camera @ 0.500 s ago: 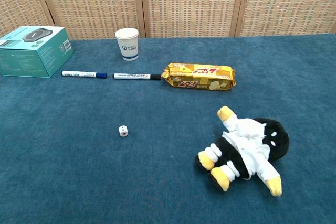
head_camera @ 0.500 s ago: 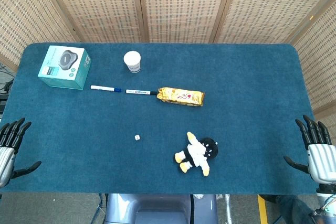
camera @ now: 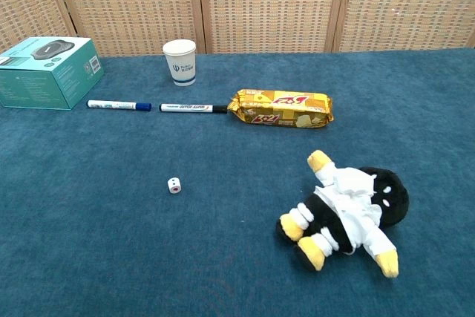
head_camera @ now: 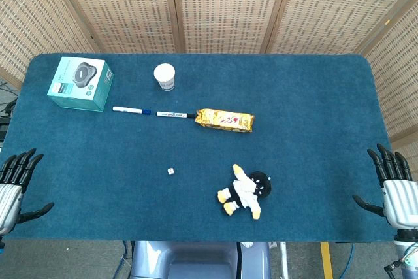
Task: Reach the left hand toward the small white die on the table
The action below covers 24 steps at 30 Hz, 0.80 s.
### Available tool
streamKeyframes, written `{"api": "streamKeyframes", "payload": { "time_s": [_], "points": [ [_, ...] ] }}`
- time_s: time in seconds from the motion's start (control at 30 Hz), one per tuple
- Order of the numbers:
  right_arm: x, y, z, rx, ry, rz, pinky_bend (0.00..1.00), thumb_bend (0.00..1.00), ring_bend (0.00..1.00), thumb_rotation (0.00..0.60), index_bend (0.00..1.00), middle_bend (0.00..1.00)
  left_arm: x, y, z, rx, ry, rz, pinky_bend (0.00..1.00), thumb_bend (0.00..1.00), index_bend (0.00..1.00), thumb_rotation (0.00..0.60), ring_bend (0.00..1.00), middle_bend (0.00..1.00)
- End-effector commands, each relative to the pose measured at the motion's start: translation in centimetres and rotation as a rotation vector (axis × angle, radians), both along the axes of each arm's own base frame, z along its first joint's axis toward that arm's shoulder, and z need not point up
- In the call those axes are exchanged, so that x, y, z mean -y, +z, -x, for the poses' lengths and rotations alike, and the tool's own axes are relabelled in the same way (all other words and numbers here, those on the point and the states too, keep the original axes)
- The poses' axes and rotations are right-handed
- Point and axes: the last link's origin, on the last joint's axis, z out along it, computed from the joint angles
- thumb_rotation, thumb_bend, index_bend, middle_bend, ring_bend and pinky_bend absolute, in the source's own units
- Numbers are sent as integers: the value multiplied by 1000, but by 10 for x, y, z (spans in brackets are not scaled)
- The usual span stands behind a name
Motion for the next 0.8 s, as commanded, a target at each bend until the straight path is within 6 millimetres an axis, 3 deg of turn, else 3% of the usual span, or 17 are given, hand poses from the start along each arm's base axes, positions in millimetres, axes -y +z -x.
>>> {"api": "streamKeyframes", "payload": {
  "time_s": [0.03, 0.1, 0.27, 0.47, 0.8],
  "points": [
    [0, 3, 1, 8, -6, 8, 0, 133, 0, 600, 0, 0, -7, -13, -7, 3, -39, 65, 0, 96, 176, 600, 0, 0],
    [1, 4, 2, 12, -9, 10, 0, 132, 0, 600, 0, 0, -11, -21, -14, 3, -69, 101, 0, 114, 252, 600, 0, 0],
    [1, 5, 3, 21, -11, 5, 0, 135, 0, 600, 0, 0, -25, -41, -40, -23, -169, 162, 0, 176, 336, 600, 0, 0],
    [2, 6, 3, 29, -10, -2, 0, 133, 0, 600, 0, 0, -53, -73, -80, -73, -253, 234, 0, 221, 349, 600, 0, 0],
    [4, 7, 6, 39, -19, -9, 0, 133, 0, 600, 0, 0, -97, -127, -111, -134, -215, 304, 0, 297, 401, 600, 0, 0]
  ]
}}
